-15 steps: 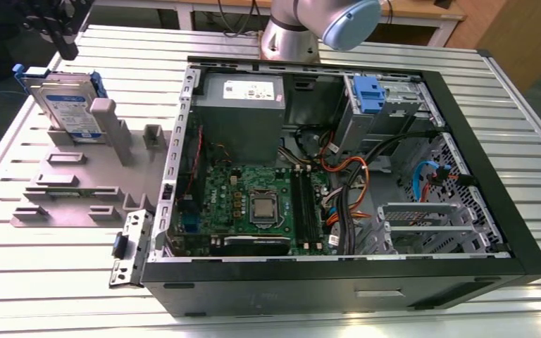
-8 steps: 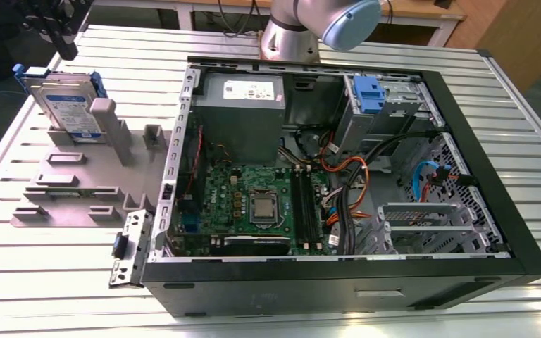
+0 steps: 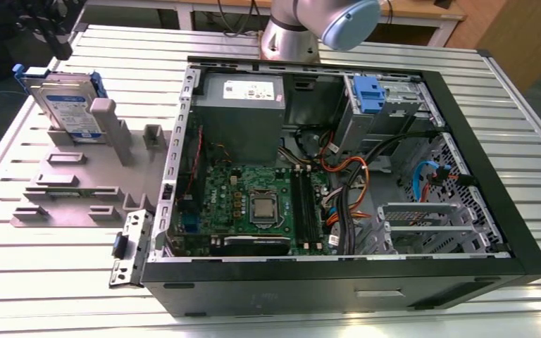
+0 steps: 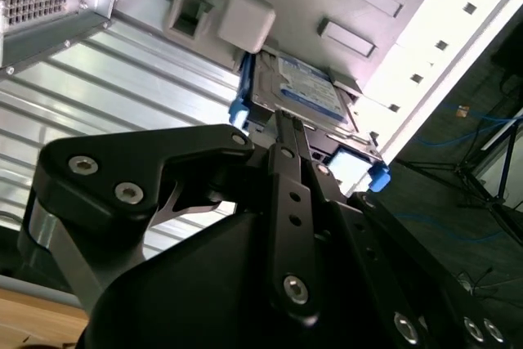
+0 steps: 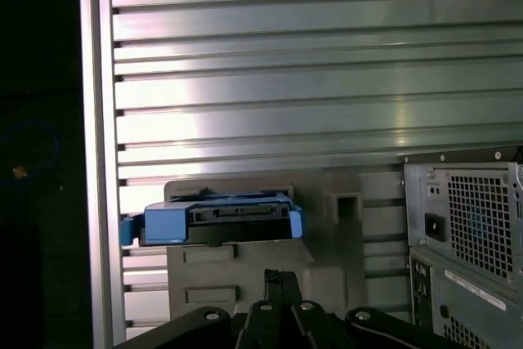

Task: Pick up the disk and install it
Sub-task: 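Reach for the disk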

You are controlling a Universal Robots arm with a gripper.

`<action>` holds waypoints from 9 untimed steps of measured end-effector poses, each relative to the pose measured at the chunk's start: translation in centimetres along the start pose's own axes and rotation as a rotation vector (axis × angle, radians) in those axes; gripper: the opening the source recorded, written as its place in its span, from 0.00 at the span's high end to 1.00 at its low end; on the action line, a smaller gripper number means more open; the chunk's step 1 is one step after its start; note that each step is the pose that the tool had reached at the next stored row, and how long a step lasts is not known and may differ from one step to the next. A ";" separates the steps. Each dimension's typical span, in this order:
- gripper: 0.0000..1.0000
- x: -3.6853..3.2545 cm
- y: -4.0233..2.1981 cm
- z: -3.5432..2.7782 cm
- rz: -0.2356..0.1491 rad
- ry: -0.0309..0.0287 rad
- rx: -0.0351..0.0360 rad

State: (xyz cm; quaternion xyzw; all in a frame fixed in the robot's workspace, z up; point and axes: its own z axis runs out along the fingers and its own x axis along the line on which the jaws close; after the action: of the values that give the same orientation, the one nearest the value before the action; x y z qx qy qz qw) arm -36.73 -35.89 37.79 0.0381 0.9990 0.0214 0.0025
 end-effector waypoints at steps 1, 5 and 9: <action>0.89 0.40 -0.02 0.02 0.000 0.0000 0.0000; 0.89 2.17 -0.06 0.16 0.000 0.0000 0.0000; 0.89 3.81 0.02 0.37 0.000 0.0013 0.0001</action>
State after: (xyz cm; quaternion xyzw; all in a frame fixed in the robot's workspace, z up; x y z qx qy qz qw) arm -40.53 -35.56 37.40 0.0381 0.9990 0.0214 0.0018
